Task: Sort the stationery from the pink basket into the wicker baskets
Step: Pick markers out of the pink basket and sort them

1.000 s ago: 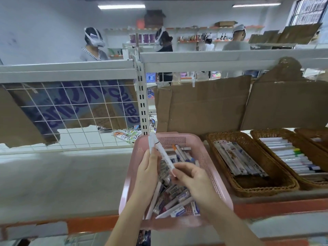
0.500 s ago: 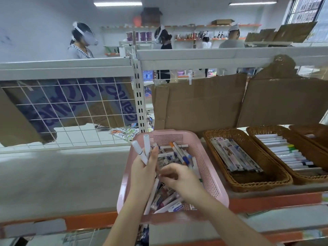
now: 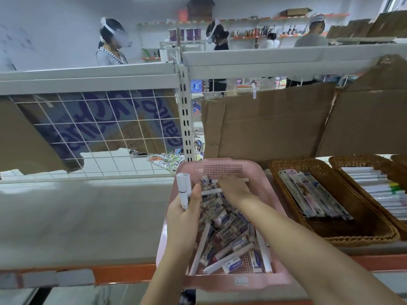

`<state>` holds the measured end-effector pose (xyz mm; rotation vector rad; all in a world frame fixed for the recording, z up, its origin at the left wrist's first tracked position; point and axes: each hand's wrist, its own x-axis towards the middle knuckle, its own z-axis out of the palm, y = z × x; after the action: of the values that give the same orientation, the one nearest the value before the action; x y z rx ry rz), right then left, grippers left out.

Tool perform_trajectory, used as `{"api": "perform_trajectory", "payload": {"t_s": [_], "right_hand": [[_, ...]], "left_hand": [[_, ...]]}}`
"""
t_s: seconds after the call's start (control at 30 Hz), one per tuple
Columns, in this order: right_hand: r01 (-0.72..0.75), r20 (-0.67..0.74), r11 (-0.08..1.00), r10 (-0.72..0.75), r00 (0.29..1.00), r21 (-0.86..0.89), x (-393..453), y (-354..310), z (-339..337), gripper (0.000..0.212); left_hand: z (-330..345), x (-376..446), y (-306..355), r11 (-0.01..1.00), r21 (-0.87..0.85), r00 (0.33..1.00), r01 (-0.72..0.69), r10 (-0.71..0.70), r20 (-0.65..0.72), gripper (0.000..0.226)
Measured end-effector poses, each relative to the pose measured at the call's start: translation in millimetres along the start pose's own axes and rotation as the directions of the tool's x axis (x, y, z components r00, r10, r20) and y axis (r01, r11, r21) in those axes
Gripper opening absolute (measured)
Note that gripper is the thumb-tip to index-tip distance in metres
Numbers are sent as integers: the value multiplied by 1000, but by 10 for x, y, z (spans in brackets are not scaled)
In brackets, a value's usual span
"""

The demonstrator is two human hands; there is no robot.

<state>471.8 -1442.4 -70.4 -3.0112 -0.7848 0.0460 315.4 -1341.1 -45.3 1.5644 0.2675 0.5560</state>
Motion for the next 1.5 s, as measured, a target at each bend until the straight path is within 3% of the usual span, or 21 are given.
{"api": "perform_trajectory", "payload": {"t_s": [0.17,0.33,0.43,0.53,0.6,0.7,0.77,0.9,0.97,1.13,1.2,1.3,1.5], "right_hand": [[-31,-47,999,33,998,30,-66,24,-66,35],[-112,-29,917,133,991,384,-349,197,-322,31],[-43,-137,765,171,976,643,-660,164,-401,28],[23,-90,445,131,987,895,-1033,-4,-442,20],[48,-70,281,66,995,959,-1233,-149,-447,18],[59,-58,175,-9,998,983,-1408,-366,-431,16],[75,-70,151,-36,997,986,-1455,-464,-390,18],[103,-95,202,-48,994,974,-1469,-484,-352,25],[64,-53,247,-54,997,967,-1435,-402,-347,22],[43,48,727,-104,993,685,-1125,-171,-309,18],[25,141,845,-118,983,534,-927,-197,-257,23],[-35,272,909,-87,958,415,-711,-352,-146,24],[-41,271,984,-8,963,174,-541,-701,28,25]], "left_hand": [[-16,8,1,1000,14,1000,-1,2,-14,46],[-4,5,16,1000,2,1000,-4,4,5,40],[20,13,21,1000,3,1000,-17,17,1,45],[54,19,6,999,-31,999,-38,39,37,39],[75,9,15,997,-27,997,-69,70,41,41],[103,-12,24,995,-5,994,-101,101,33,53],[115,-33,31,990,6,990,-140,140,35,39],[100,-38,-37,988,48,989,-148,148,6,17],[61,-21,-45,987,59,989,-146,148,-21,18],[-50,20,-6,988,86,990,-131,136,-44,33],[-74,-2,-4,985,101,990,-138,140,-20,36],[-92,-34,-9,984,105,989,-146,149,-21,38],[-75,-51,-8,983,98,986,-158,163,-47,39]]}}
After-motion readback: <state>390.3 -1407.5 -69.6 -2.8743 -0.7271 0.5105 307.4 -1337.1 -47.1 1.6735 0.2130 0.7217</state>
